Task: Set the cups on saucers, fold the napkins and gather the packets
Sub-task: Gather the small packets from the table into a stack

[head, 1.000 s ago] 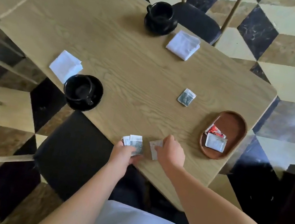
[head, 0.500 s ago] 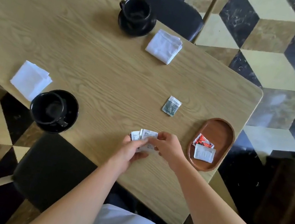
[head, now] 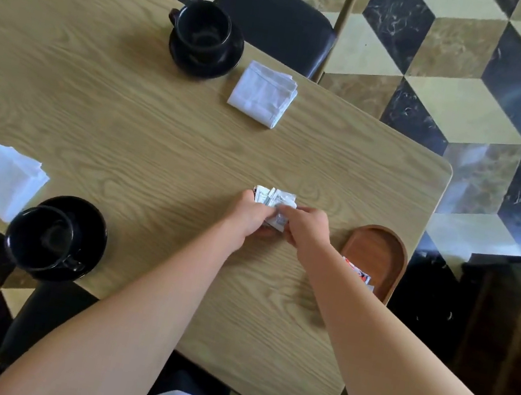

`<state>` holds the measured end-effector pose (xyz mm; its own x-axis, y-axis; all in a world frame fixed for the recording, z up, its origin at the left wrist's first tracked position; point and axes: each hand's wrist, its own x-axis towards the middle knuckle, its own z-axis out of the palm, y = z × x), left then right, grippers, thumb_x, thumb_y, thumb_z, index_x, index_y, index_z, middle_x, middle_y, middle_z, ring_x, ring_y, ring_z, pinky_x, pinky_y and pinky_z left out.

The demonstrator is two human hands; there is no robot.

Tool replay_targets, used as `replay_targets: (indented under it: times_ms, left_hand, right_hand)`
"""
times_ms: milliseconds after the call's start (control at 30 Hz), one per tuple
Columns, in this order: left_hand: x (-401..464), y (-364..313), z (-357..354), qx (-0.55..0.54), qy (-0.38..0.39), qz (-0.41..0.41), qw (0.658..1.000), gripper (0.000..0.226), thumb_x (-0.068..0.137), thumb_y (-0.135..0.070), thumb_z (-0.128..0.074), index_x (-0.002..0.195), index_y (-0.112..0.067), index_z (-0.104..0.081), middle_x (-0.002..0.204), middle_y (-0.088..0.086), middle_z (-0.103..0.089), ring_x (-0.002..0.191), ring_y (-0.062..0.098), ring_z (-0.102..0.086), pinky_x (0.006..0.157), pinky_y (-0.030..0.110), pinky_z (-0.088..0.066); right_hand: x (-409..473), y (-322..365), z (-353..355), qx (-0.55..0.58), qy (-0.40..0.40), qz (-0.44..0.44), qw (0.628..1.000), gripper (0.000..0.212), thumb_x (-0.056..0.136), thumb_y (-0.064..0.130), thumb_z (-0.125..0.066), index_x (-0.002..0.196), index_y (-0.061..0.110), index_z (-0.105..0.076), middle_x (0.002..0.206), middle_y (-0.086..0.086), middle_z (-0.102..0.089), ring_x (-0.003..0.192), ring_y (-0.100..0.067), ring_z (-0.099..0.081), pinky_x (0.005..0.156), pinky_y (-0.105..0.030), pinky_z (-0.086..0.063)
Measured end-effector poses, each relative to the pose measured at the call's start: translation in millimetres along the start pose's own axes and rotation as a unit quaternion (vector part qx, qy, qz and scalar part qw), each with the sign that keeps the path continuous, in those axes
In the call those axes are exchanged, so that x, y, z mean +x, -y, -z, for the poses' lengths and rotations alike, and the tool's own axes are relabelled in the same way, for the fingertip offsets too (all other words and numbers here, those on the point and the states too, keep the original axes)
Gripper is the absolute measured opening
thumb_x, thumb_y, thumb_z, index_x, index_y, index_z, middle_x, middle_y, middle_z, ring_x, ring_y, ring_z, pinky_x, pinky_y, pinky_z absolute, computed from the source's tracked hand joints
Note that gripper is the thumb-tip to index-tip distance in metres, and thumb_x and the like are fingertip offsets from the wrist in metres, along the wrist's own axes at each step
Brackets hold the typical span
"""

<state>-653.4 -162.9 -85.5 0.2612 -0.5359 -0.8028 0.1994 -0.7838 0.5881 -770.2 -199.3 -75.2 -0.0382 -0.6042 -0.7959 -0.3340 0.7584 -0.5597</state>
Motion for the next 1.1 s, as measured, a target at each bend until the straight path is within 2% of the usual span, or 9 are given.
replay_targets:
  times_ms: [133,300,367,467,567,700,833,967,1100]
  left_hand:
    - [-1,-7,-2,0.006,0.023,0.017,1.0,0.03,0.085,0.006,-0.063,0.113,-0.002,-0.067,0.106,0.021,-0.073,0.083,0.028,-0.073,0.071,0.04,-0.064]
    - [-19,-1,-4,-0.013,0.009,0.019,1.0,0.02,0.085,0.006,-0.066,0.093,-0.011,-0.071,0.089,0.012,-0.076,0.073,0.021,-0.074,0.064,0.036,-0.063]
    - [-30,2,-9,0.009,0.01,0.005,1.0,0.02,0.084,0.003,-0.068,0.088,-0.017,-0.07,0.088,0.007,-0.076,0.077,0.019,-0.073,0.067,0.029,-0.06]
    - [-49,8,-24,0.036,0.042,-0.032,0.998,0.022,0.085,0.001,-0.069,0.082,-0.021,-0.072,0.079,-0.004,-0.073,0.067,0.006,-0.066,0.053,0.012,-0.047]
    - [-72,17,-46,0.025,0.075,-0.028,0.996,0.019,0.086,-0.003,-0.07,0.082,-0.021,-0.072,0.068,-0.012,-0.072,0.055,-0.005,-0.063,0.047,0.008,-0.042]
    - [-101,30,-79,0.011,0.135,-0.007,0.991,0.012,0.082,-0.007,-0.069,0.085,-0.016,-0.077,0.082,-0.001,-0.078,0.076,0.01,-0.072,0.074,0.022,-0.056]
    - [-118,40,-109,-0.007,0.097,0.02,0.995,0.022,0.078,0.002,-0.063,0.094,-0.005,-0.077,0.098,0.017,-0.078,0.091,0.032,-0.074,0.088,0.042,-0.058]
    - [-119,47,-126,0.01,0.066,0.024,0.998,0.015,0.083,-0.002,-0.069,0.095,-0.009,-0.072,0.094,0.012,-0.076,0.078,0.023,-0.069,0.07,0.034,-0.056]
    - [-111,42,-139,0.036,0.031,0.035,0.998,0.01,0.085,-0.006,-0.069,0.089,-0.015,-0.069,0.091,0.006,-0.073,0.075,0.017,-0.068,0.05,0.023,-0.052]
  right_hand:
    - [-1,-1,-3,0.001,-0.012,-0.006,1.0,0.019,0.082,0.017,-0.075,0.081,0.007,-0.059,0.069,-0.012,-0.054,0.05,-0.02,-0.043,0.047,-0.031,-0.03]
    - [-19,-8,12,-0.011,-0.019,0.043,0.999,0.023,0.081,0.021,-0.078,0.089,0.007,-0.063,0.078,-0.005,-0.061,0.066,-0.018,-0.053,0.062,-0.032,-0.041]
    - [-30,-18,25,-0.012,-0.027,0.064,0.997,0.029,0.081,0.025,-0.079,0.093,0.004,-0.064,0.08,-0.003,-0.064,0.066,-0.014,-0.053,0.06,-0.027,-0.041]
    - [-49,-39,51,-0.005,-0.045,0.075,0.996,0.031,0.081,0.035,-0.079,0.091,0.01,-0.064,0.081,0.004,-0.068,0.06,-0.005,-0.053,0.052,-0.018,-0.038]
    - [-68,-59,83,0.037,-0.037,0.053,0.997,0.034,0.082,0.041,-0.078,0.095,0.012,-0.064,0.084,0.001,-0.072,0.063,-0.002,-0.06,0.06,-0.02,-0.044]
    - [-81,-81,127,0.105,-0.014,0.034,0.994,0.026,0.086,0.026,-0.079,0.097,0.009,-0.063,0.097,-0.01,-0.078,0.082,-0.019,-0.075,0.075,-0.037,-0.059]
    - [-80,-93,163,0.082,-0.03,0.043,0.995,0.019,0.086,0.014,-0.078,0.095,0.006,-0.063,0.101,-0.02,-0.076,0.089,-0.03,-0.075,0.086,-0.048,-0.058]
    - [-65,-85,196,0.025,-0.004,0.042,0.999,0.023,0.084,0.018,-0.08,0.1,0.008,-0.066,0.1,-0.01,-0.077,0.096,-0.029,-0.074,0.087,-0.046,-0.059]
    - [-39,-62,218,-0.069,0.005,0.077,0.995,0.024,0.086,0.023,-0.079,0.106,0.016,-0.067,0.096,0.0,-0.075,0.082,-0.012,-0.074,0.062,-0.022,-0.055]
